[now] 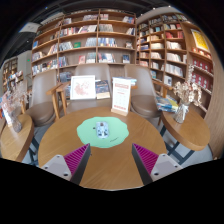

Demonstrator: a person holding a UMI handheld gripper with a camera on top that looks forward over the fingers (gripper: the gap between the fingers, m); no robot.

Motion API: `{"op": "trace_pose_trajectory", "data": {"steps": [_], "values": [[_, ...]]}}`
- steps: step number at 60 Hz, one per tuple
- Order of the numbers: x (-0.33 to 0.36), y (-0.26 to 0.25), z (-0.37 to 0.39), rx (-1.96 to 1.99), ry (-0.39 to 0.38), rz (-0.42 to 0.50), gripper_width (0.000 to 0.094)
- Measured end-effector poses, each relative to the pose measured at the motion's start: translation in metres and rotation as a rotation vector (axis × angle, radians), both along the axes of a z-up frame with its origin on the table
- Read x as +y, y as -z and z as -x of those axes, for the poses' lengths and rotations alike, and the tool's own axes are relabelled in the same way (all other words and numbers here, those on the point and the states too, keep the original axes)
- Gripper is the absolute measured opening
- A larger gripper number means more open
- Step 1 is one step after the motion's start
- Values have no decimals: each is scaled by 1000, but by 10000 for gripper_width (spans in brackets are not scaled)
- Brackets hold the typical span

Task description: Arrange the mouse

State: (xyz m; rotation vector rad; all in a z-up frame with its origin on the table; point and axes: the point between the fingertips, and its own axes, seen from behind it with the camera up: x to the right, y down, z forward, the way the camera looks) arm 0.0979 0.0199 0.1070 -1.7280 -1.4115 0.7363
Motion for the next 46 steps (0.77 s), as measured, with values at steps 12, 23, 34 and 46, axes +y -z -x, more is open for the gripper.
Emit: {"op": "trace_pose_trajectory", "data": {"steps": [12,23,34,46], "values": [[-22,-9,-105,-20,-47,4,852],[-36,-9,-143,-18,-107,-8,852],[-33,-25,-149,18,-103,-34,854],[-34,-37,-150,46,-104,-45,853]]}}
